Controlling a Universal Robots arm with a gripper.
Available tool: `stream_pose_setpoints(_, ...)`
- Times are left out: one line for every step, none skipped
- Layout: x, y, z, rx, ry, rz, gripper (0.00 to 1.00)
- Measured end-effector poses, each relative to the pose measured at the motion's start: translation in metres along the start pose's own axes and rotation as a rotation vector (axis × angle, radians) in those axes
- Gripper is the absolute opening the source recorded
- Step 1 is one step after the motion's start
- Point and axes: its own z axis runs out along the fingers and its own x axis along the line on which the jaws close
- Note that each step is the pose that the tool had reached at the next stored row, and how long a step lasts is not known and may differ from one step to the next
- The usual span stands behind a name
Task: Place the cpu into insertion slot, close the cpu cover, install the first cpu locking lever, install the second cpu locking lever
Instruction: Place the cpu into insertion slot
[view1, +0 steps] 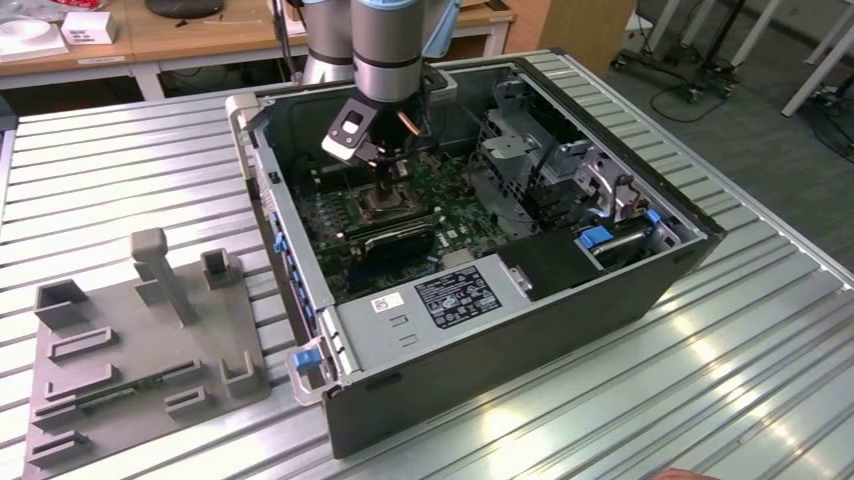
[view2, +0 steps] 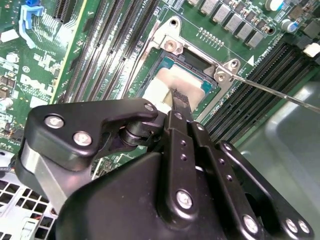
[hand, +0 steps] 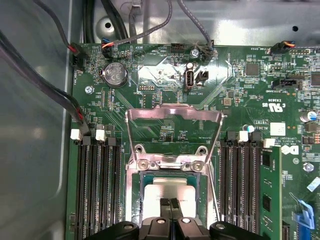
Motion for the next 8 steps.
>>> stream_pose_setpoints(0.0,0.0001,-0.0013,0.0002,-0.0002,0.0,0.11)
stream_pose_setpoints(0.0001,0.0002,-0.0023,0.0003,-0.0002,0.0,0.11)
stream_pose_setpoints(0.0001,0.0002,-0.0035,0.0004,-0.0002,0.0,0.11)
stream_pose_setpoints(0.0001,0.0003,-0.0047,0.0004,-0.0002,0.0,0.11)
stream_pose_setpoints(0.0001,0.0003,-0.0059,0.0004,-0.0003,0.0,0.11)
stream_pose_setpoints(0.0001,0.0004,-0.007,0.0005,-0.0003,0.0,0.11)
stream_pose_setpoints(0.0002,0.0005,-0.0083,0.0005,-0.0002,0.0,0.11)
stream_pose_setpoints(0.0002,0.0005,-0.0093,0.0004,-0.0002,0.0,0.11)
